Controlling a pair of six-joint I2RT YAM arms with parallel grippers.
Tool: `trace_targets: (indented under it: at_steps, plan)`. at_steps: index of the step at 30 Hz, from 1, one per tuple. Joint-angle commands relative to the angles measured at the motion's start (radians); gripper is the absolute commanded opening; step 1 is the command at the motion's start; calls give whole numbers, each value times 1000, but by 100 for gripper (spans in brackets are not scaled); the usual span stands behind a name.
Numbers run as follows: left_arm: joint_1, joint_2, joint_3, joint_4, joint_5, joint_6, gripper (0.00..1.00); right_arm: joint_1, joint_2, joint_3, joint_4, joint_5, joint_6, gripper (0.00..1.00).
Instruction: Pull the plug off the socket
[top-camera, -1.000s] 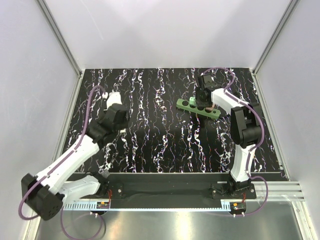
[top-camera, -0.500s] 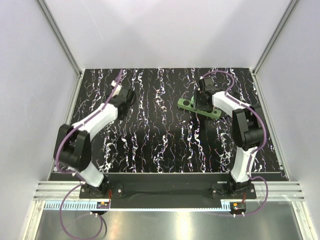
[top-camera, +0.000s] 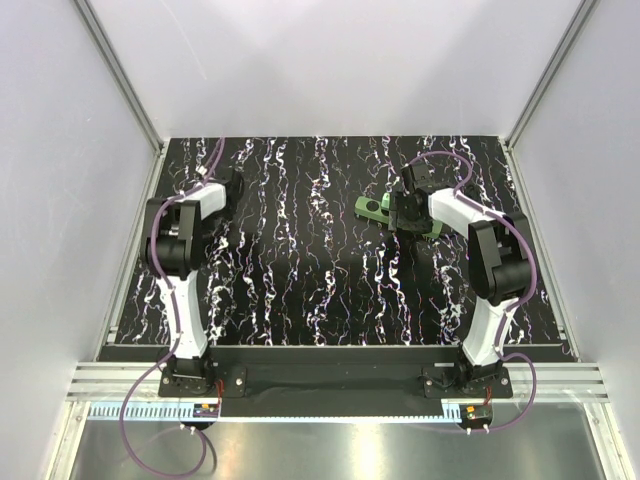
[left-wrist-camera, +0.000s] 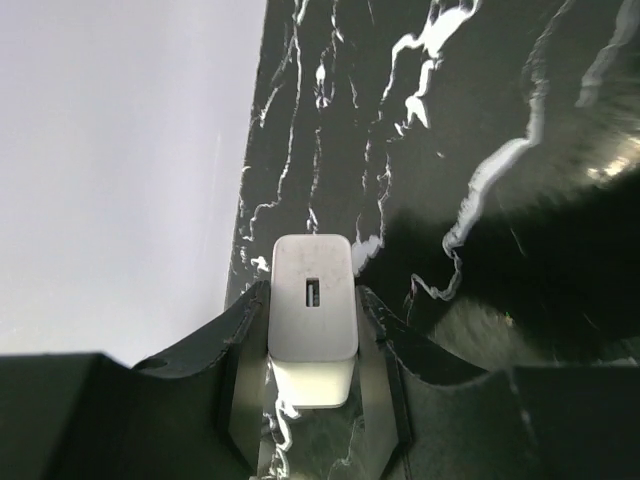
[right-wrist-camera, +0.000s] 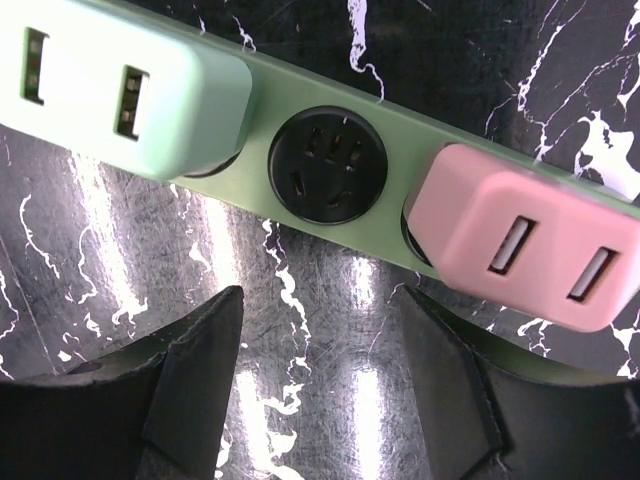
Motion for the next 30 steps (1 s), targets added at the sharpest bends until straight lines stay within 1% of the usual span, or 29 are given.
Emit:
trace_targets:
  at_steps: [1, 5, 6, 7, 11, 13, 15, 16, 18, 19, 20, 22, 23, 26, 30]
  plan:
    - [26, 30, 66, -53, -81, -3, 0, -2, -75, -9, 13, -19, -5, 72]
    - [93, 51, 59, -54, -85, -23, 0, -2, -84, -15, 19, -24, -8, 72]
    - [92, 53, 57, -48, -63, -20, 0, -2, -83, -15, 22, -26, -9, 72]
    - [115, 56, 51, -47, -64, -19, 0, -2, -81, -15, 21, -30, -9, 72]
    - [116, 41, 45, -30, -26, -26, 1, -2, -69, -12, 22, -39, -9, 72]
    - [116, 18, 43, -25, 0, -32, 15, -2, -64, -11, 25, -45, -9, 72]
    - [116, 7, 45, -22, 22, -31, 24, -3, -60, -11, 25, -49, -11, 72]
    - [115, -2, 39, -22, 25, -29, 30, -2, -58, -11, 25, -50, -11, 73]
    - [115, -16, 28, -7, 37, -28, 38, -2, -56, -11, 24, -52, -12, 73]
    - [115, -31, 11, 1, 42, -23, 43, -2, -58, -12, 25, -55, -12, 73]
    - [115, -39, 4, 8, 43, -20, 54, -2, -58, -12, 25, -55, -11, 73]
    - [115, -53, -3, 13, 51, -19, 64, -2, -61, -14, 25, -58, -11, 73]
    - [115, -61, -7, 13, 57, -16, 77, -3, -63, -14, 25, -59, -12, 73]
    - [115, -114, -22, 21, 80, -32, 85, -2, -66, -15, 25, -58, -11, 73]
    - [103, -231, -36, 36, 137, -71, 88, -2, -72, -20, 27, -52, -5, 73]
